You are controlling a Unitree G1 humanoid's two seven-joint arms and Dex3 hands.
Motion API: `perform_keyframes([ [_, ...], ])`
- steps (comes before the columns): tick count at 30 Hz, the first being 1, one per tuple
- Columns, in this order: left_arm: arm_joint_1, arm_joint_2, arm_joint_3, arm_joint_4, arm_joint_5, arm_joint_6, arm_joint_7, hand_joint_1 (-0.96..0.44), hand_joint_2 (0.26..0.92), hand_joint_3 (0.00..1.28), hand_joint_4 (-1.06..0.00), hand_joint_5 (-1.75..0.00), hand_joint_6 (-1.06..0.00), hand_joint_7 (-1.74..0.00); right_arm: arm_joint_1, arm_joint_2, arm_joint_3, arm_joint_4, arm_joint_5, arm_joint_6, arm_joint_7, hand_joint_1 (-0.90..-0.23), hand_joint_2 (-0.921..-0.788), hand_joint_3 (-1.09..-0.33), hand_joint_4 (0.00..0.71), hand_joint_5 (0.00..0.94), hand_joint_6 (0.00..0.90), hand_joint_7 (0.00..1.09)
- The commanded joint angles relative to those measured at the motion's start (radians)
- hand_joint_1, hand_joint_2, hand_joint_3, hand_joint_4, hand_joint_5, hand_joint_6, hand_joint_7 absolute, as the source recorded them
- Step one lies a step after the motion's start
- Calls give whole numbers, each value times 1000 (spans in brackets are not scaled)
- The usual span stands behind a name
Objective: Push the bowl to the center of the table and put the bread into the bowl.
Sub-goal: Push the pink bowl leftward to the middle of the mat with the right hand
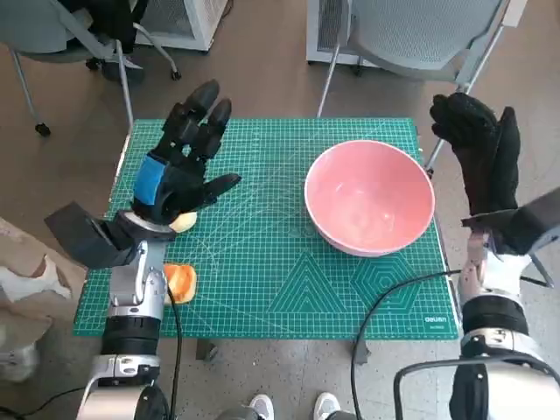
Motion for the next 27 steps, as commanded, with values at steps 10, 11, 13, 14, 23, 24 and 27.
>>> perform_keyframes([
  [10,-14,0,3,-3,-10,-4,-8,-408,921,107,-42,-1,-28,-353,8,-23,-14,93,-55,233,-139,-622,-921,-926,38,0,70,77],
  [11,-13,0,3,-4,-10,-3,-8,-407,921,107,-41,-1,-28,-352,9,-23,-17,95,-56,247,-144,-615,-921,-935,38,0,70,75],
  [13,-13,1,4,-6,-11,-2,-8,-407,921,107,-41,-1,-28,-351,11,-24,-24,98,-57,276,-151,-598,-921,-956,37,0,70,69],
  [14,-12,1,4,-7,-12,-1,-8,-407,921,108,-40,-1,-28,-351,12,-25,-27,100,-56,290,-154,-595,-921,-959,37,0,70,68],
  [23,-4,8,9,-21,-16,8,-8,-407,921,110,-43,-1,-31,-350,23,-26,-53,103,-54,374,-176,-601,-921,-923,34,0,84,55],
  [24,-3,9,10,-21,-16,9,-9,-407,921,110,-42,-1,-30,-350,25,-25,-54,103,-55,380,-179,-603,-921,-918,34,0,87,55],
  [27,1,12,12,-25,-17,10,-10,-408,921,110,-43,-1,-31,-349,27,-23,-55,102,-58,389,-185,-605,-921,-909,34,0,94,53],
])
